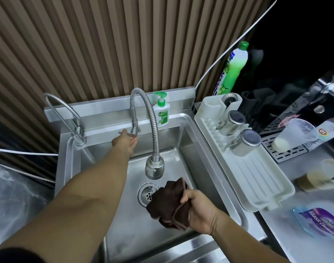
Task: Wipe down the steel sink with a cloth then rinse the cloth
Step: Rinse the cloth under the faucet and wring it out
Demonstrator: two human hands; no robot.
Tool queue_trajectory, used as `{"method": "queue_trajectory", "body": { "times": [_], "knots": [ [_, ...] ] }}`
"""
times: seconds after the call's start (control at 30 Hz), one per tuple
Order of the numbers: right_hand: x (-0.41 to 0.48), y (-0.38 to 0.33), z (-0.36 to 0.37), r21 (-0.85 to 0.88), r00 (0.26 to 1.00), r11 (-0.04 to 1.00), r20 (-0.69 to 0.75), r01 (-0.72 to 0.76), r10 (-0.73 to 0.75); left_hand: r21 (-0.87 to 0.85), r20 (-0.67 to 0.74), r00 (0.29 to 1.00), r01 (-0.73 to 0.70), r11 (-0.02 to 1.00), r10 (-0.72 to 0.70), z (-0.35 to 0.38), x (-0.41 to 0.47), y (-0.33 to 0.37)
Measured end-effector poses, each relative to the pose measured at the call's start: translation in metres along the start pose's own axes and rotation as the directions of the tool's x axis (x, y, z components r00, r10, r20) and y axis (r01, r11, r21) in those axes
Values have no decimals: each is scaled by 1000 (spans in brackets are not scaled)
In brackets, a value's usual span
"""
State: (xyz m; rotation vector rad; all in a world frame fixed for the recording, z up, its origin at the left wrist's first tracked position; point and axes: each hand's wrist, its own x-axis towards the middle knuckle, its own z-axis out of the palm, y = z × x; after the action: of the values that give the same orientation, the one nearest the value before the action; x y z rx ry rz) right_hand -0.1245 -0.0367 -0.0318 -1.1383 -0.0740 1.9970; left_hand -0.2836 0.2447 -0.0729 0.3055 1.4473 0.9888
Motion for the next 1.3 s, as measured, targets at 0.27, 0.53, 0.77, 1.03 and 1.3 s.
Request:
{"method": "queue_trajectory", "body": {
  "times": [0.27, 0.53, 0.77, 1.03, 1.3],
  "knots": [
    [9, -6, 7, -43, 999, 999, 45, 19, -17, 465, 233, 972, -82, 881, -32, -64, -75, -62],
    [22, -15, 15, -279, 997, 960, 81, 20, 3, 508, 443, 803, 142, 850, -399, -117, -146, -100],
    [37, -26, 12, -393, 998, 918, -15, 52, -63, 264, 549, 827, -33, 964, -122, -134, -156, -91],
    [36, -34, 5, -538, 984, 825, 68, 175, -165, 212, 497, 868, -115, 971, -6, -119, -169, -76],
    [38, -41, 0, -566, 983, 805, 138, 179, -121, 220, 442, 893, -202, 955, 87, -117, -169, -74]
  ]
}}
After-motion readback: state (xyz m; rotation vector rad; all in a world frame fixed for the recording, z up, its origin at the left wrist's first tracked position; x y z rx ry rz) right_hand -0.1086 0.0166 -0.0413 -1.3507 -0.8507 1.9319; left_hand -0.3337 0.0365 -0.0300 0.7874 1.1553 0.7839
